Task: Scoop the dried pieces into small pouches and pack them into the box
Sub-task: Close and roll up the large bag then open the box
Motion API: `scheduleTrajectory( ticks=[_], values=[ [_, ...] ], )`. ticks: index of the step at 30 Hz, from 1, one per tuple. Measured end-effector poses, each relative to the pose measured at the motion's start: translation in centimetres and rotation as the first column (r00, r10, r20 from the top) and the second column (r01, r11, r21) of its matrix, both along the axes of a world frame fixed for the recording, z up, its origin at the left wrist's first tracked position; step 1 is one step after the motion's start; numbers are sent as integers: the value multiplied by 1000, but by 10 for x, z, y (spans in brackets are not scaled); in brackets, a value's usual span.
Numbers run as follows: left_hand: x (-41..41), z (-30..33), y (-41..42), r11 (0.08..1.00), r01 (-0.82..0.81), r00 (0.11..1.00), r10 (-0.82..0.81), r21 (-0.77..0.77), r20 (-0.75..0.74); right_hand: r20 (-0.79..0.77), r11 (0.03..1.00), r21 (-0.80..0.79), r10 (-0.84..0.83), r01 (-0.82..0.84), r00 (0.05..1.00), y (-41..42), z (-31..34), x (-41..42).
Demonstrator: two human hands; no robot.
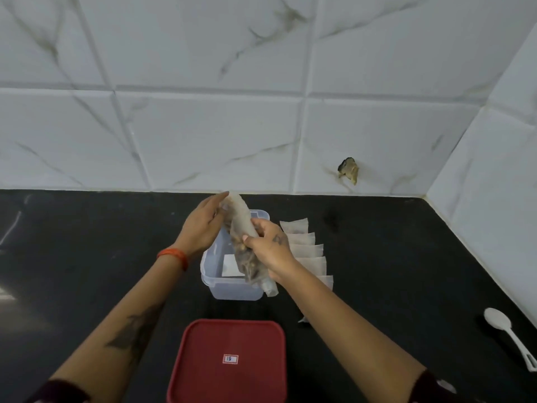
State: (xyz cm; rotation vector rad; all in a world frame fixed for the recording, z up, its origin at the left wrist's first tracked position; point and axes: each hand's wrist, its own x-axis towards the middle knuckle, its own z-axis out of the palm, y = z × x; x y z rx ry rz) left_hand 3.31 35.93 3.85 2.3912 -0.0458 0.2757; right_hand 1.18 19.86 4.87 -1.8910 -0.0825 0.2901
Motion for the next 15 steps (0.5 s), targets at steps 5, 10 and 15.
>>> scheduleTrajectory(
  ticks=[5, 10, 15],
  values=[
    [5, -18, 3, 990, 28, 998, -19, 140, -64, 48, 973, -228, 39, -27, 998, 12, -8, 11],
    [4, -33, -1, 911, 39, 990, -90, 411, 105, 98, 890, -450, 130, -73, 987, 20, -13, 13],
    [5, -41, -2, 779, 32, 983, -138, 627, 121, 45, 741, -648, 270, -177, 962, 28, -12, 14]
  ],
)
